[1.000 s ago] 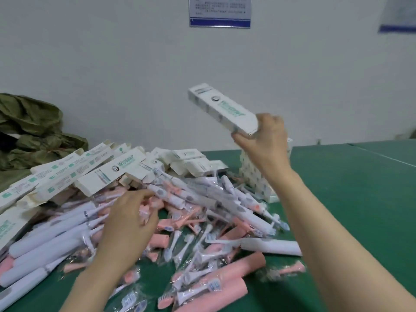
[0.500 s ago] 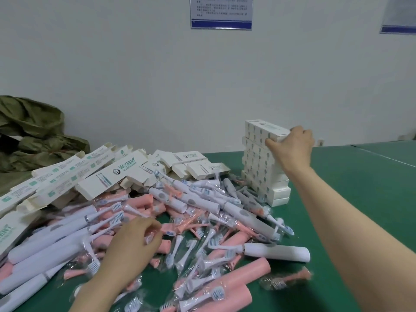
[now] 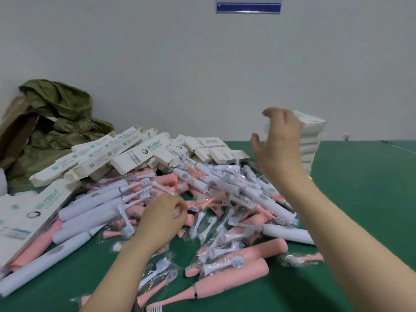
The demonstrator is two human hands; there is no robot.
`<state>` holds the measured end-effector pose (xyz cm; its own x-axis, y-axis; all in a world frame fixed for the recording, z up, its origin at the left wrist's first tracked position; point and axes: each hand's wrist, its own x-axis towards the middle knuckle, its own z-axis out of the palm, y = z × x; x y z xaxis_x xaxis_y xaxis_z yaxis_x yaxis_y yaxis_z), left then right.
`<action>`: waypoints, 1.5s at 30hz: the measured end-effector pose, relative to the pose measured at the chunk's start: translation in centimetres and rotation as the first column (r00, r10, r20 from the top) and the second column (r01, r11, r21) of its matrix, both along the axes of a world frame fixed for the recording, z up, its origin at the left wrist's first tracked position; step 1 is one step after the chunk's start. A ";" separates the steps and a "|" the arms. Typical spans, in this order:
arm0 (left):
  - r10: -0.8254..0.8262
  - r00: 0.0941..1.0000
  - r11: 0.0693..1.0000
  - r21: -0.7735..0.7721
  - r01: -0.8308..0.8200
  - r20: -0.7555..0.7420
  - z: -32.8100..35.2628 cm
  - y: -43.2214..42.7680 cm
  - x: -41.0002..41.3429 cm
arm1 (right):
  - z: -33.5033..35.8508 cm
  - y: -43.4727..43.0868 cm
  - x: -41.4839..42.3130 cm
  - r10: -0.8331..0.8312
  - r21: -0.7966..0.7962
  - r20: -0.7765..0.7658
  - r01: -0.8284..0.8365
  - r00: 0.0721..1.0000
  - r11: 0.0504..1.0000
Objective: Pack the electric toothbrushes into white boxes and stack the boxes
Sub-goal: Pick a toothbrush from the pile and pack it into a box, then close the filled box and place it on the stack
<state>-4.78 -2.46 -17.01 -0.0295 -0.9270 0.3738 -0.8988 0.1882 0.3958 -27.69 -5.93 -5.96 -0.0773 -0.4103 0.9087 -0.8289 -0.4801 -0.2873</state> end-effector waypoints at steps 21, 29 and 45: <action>0.589 0.729 0.778 -0.001 -0.628 0.348 8.9 -6.6 13.0 | -10.7 -1.0 8.9 0.377 0.727 0.033 -0.281 0.926 0.627; 0.587 0.809 0.791 -0.222 -0.570 0.013 7.6 -4.9 13.2 | -10.6 -1.2 8.4 0.379 0.714 -0.056 -0.229 0.924 0.662; 0.122 0.926 0.673 -0.715 0.188 0.358 4.9 0.6 4.9 | -6.0 0.5 7.6 0.170 -0.121 0.982 -0.973 -0.088 0.198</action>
<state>0.14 -1.88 -12.15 -0.3243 -0.3550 0.8768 -0.9266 0.3059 -0.2189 -20.13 -5.41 -11.96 0.2106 -0.9715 0.1084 0.6012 0.0413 -0.7980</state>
